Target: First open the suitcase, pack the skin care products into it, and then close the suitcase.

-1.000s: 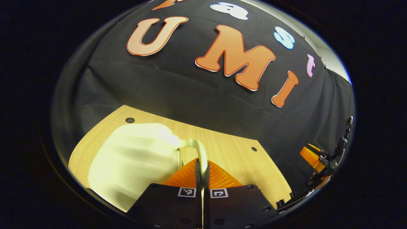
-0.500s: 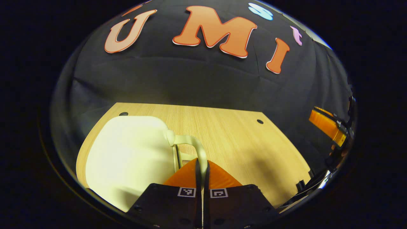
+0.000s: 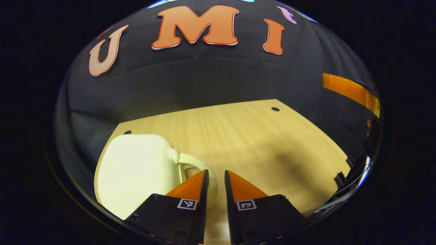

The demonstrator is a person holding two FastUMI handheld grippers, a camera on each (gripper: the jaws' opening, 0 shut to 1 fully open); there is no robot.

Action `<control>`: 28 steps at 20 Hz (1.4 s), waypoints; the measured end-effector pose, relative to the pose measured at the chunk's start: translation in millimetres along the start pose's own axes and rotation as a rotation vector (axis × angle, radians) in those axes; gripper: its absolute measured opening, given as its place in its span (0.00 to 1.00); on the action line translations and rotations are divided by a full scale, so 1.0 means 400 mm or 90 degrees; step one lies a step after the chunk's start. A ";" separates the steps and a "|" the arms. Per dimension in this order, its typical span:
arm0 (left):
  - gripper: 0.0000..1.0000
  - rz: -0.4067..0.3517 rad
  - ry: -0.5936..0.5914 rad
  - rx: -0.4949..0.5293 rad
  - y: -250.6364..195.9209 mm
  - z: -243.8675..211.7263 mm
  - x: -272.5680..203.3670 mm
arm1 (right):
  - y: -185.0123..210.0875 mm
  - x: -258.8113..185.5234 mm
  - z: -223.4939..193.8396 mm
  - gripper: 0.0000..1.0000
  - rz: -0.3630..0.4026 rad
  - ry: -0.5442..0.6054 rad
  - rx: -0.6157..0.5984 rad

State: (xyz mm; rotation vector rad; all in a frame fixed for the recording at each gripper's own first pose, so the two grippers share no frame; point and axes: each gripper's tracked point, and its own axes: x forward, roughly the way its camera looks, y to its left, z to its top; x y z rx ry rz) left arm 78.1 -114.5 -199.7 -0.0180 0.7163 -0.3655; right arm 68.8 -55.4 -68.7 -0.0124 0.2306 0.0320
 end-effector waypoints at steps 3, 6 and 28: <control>0.52 0.008 -0.072 0.016 -0.008 0.100 -0.036 | 0.002 0.002 0.021 0.91 -0.013 -0.010 0.015; 0.78 0.018 -0.153 0.007 -0.018 0.220 -0.084 | 0.004 -0.003 0.058 0.92 -0.031 -0.035 0.023; 0.96 0.090 -0.285 -0.006 0.028 0.329 -0.186 | 0.084 -0.048 0.124 0.95 0.023 -0.102 0.003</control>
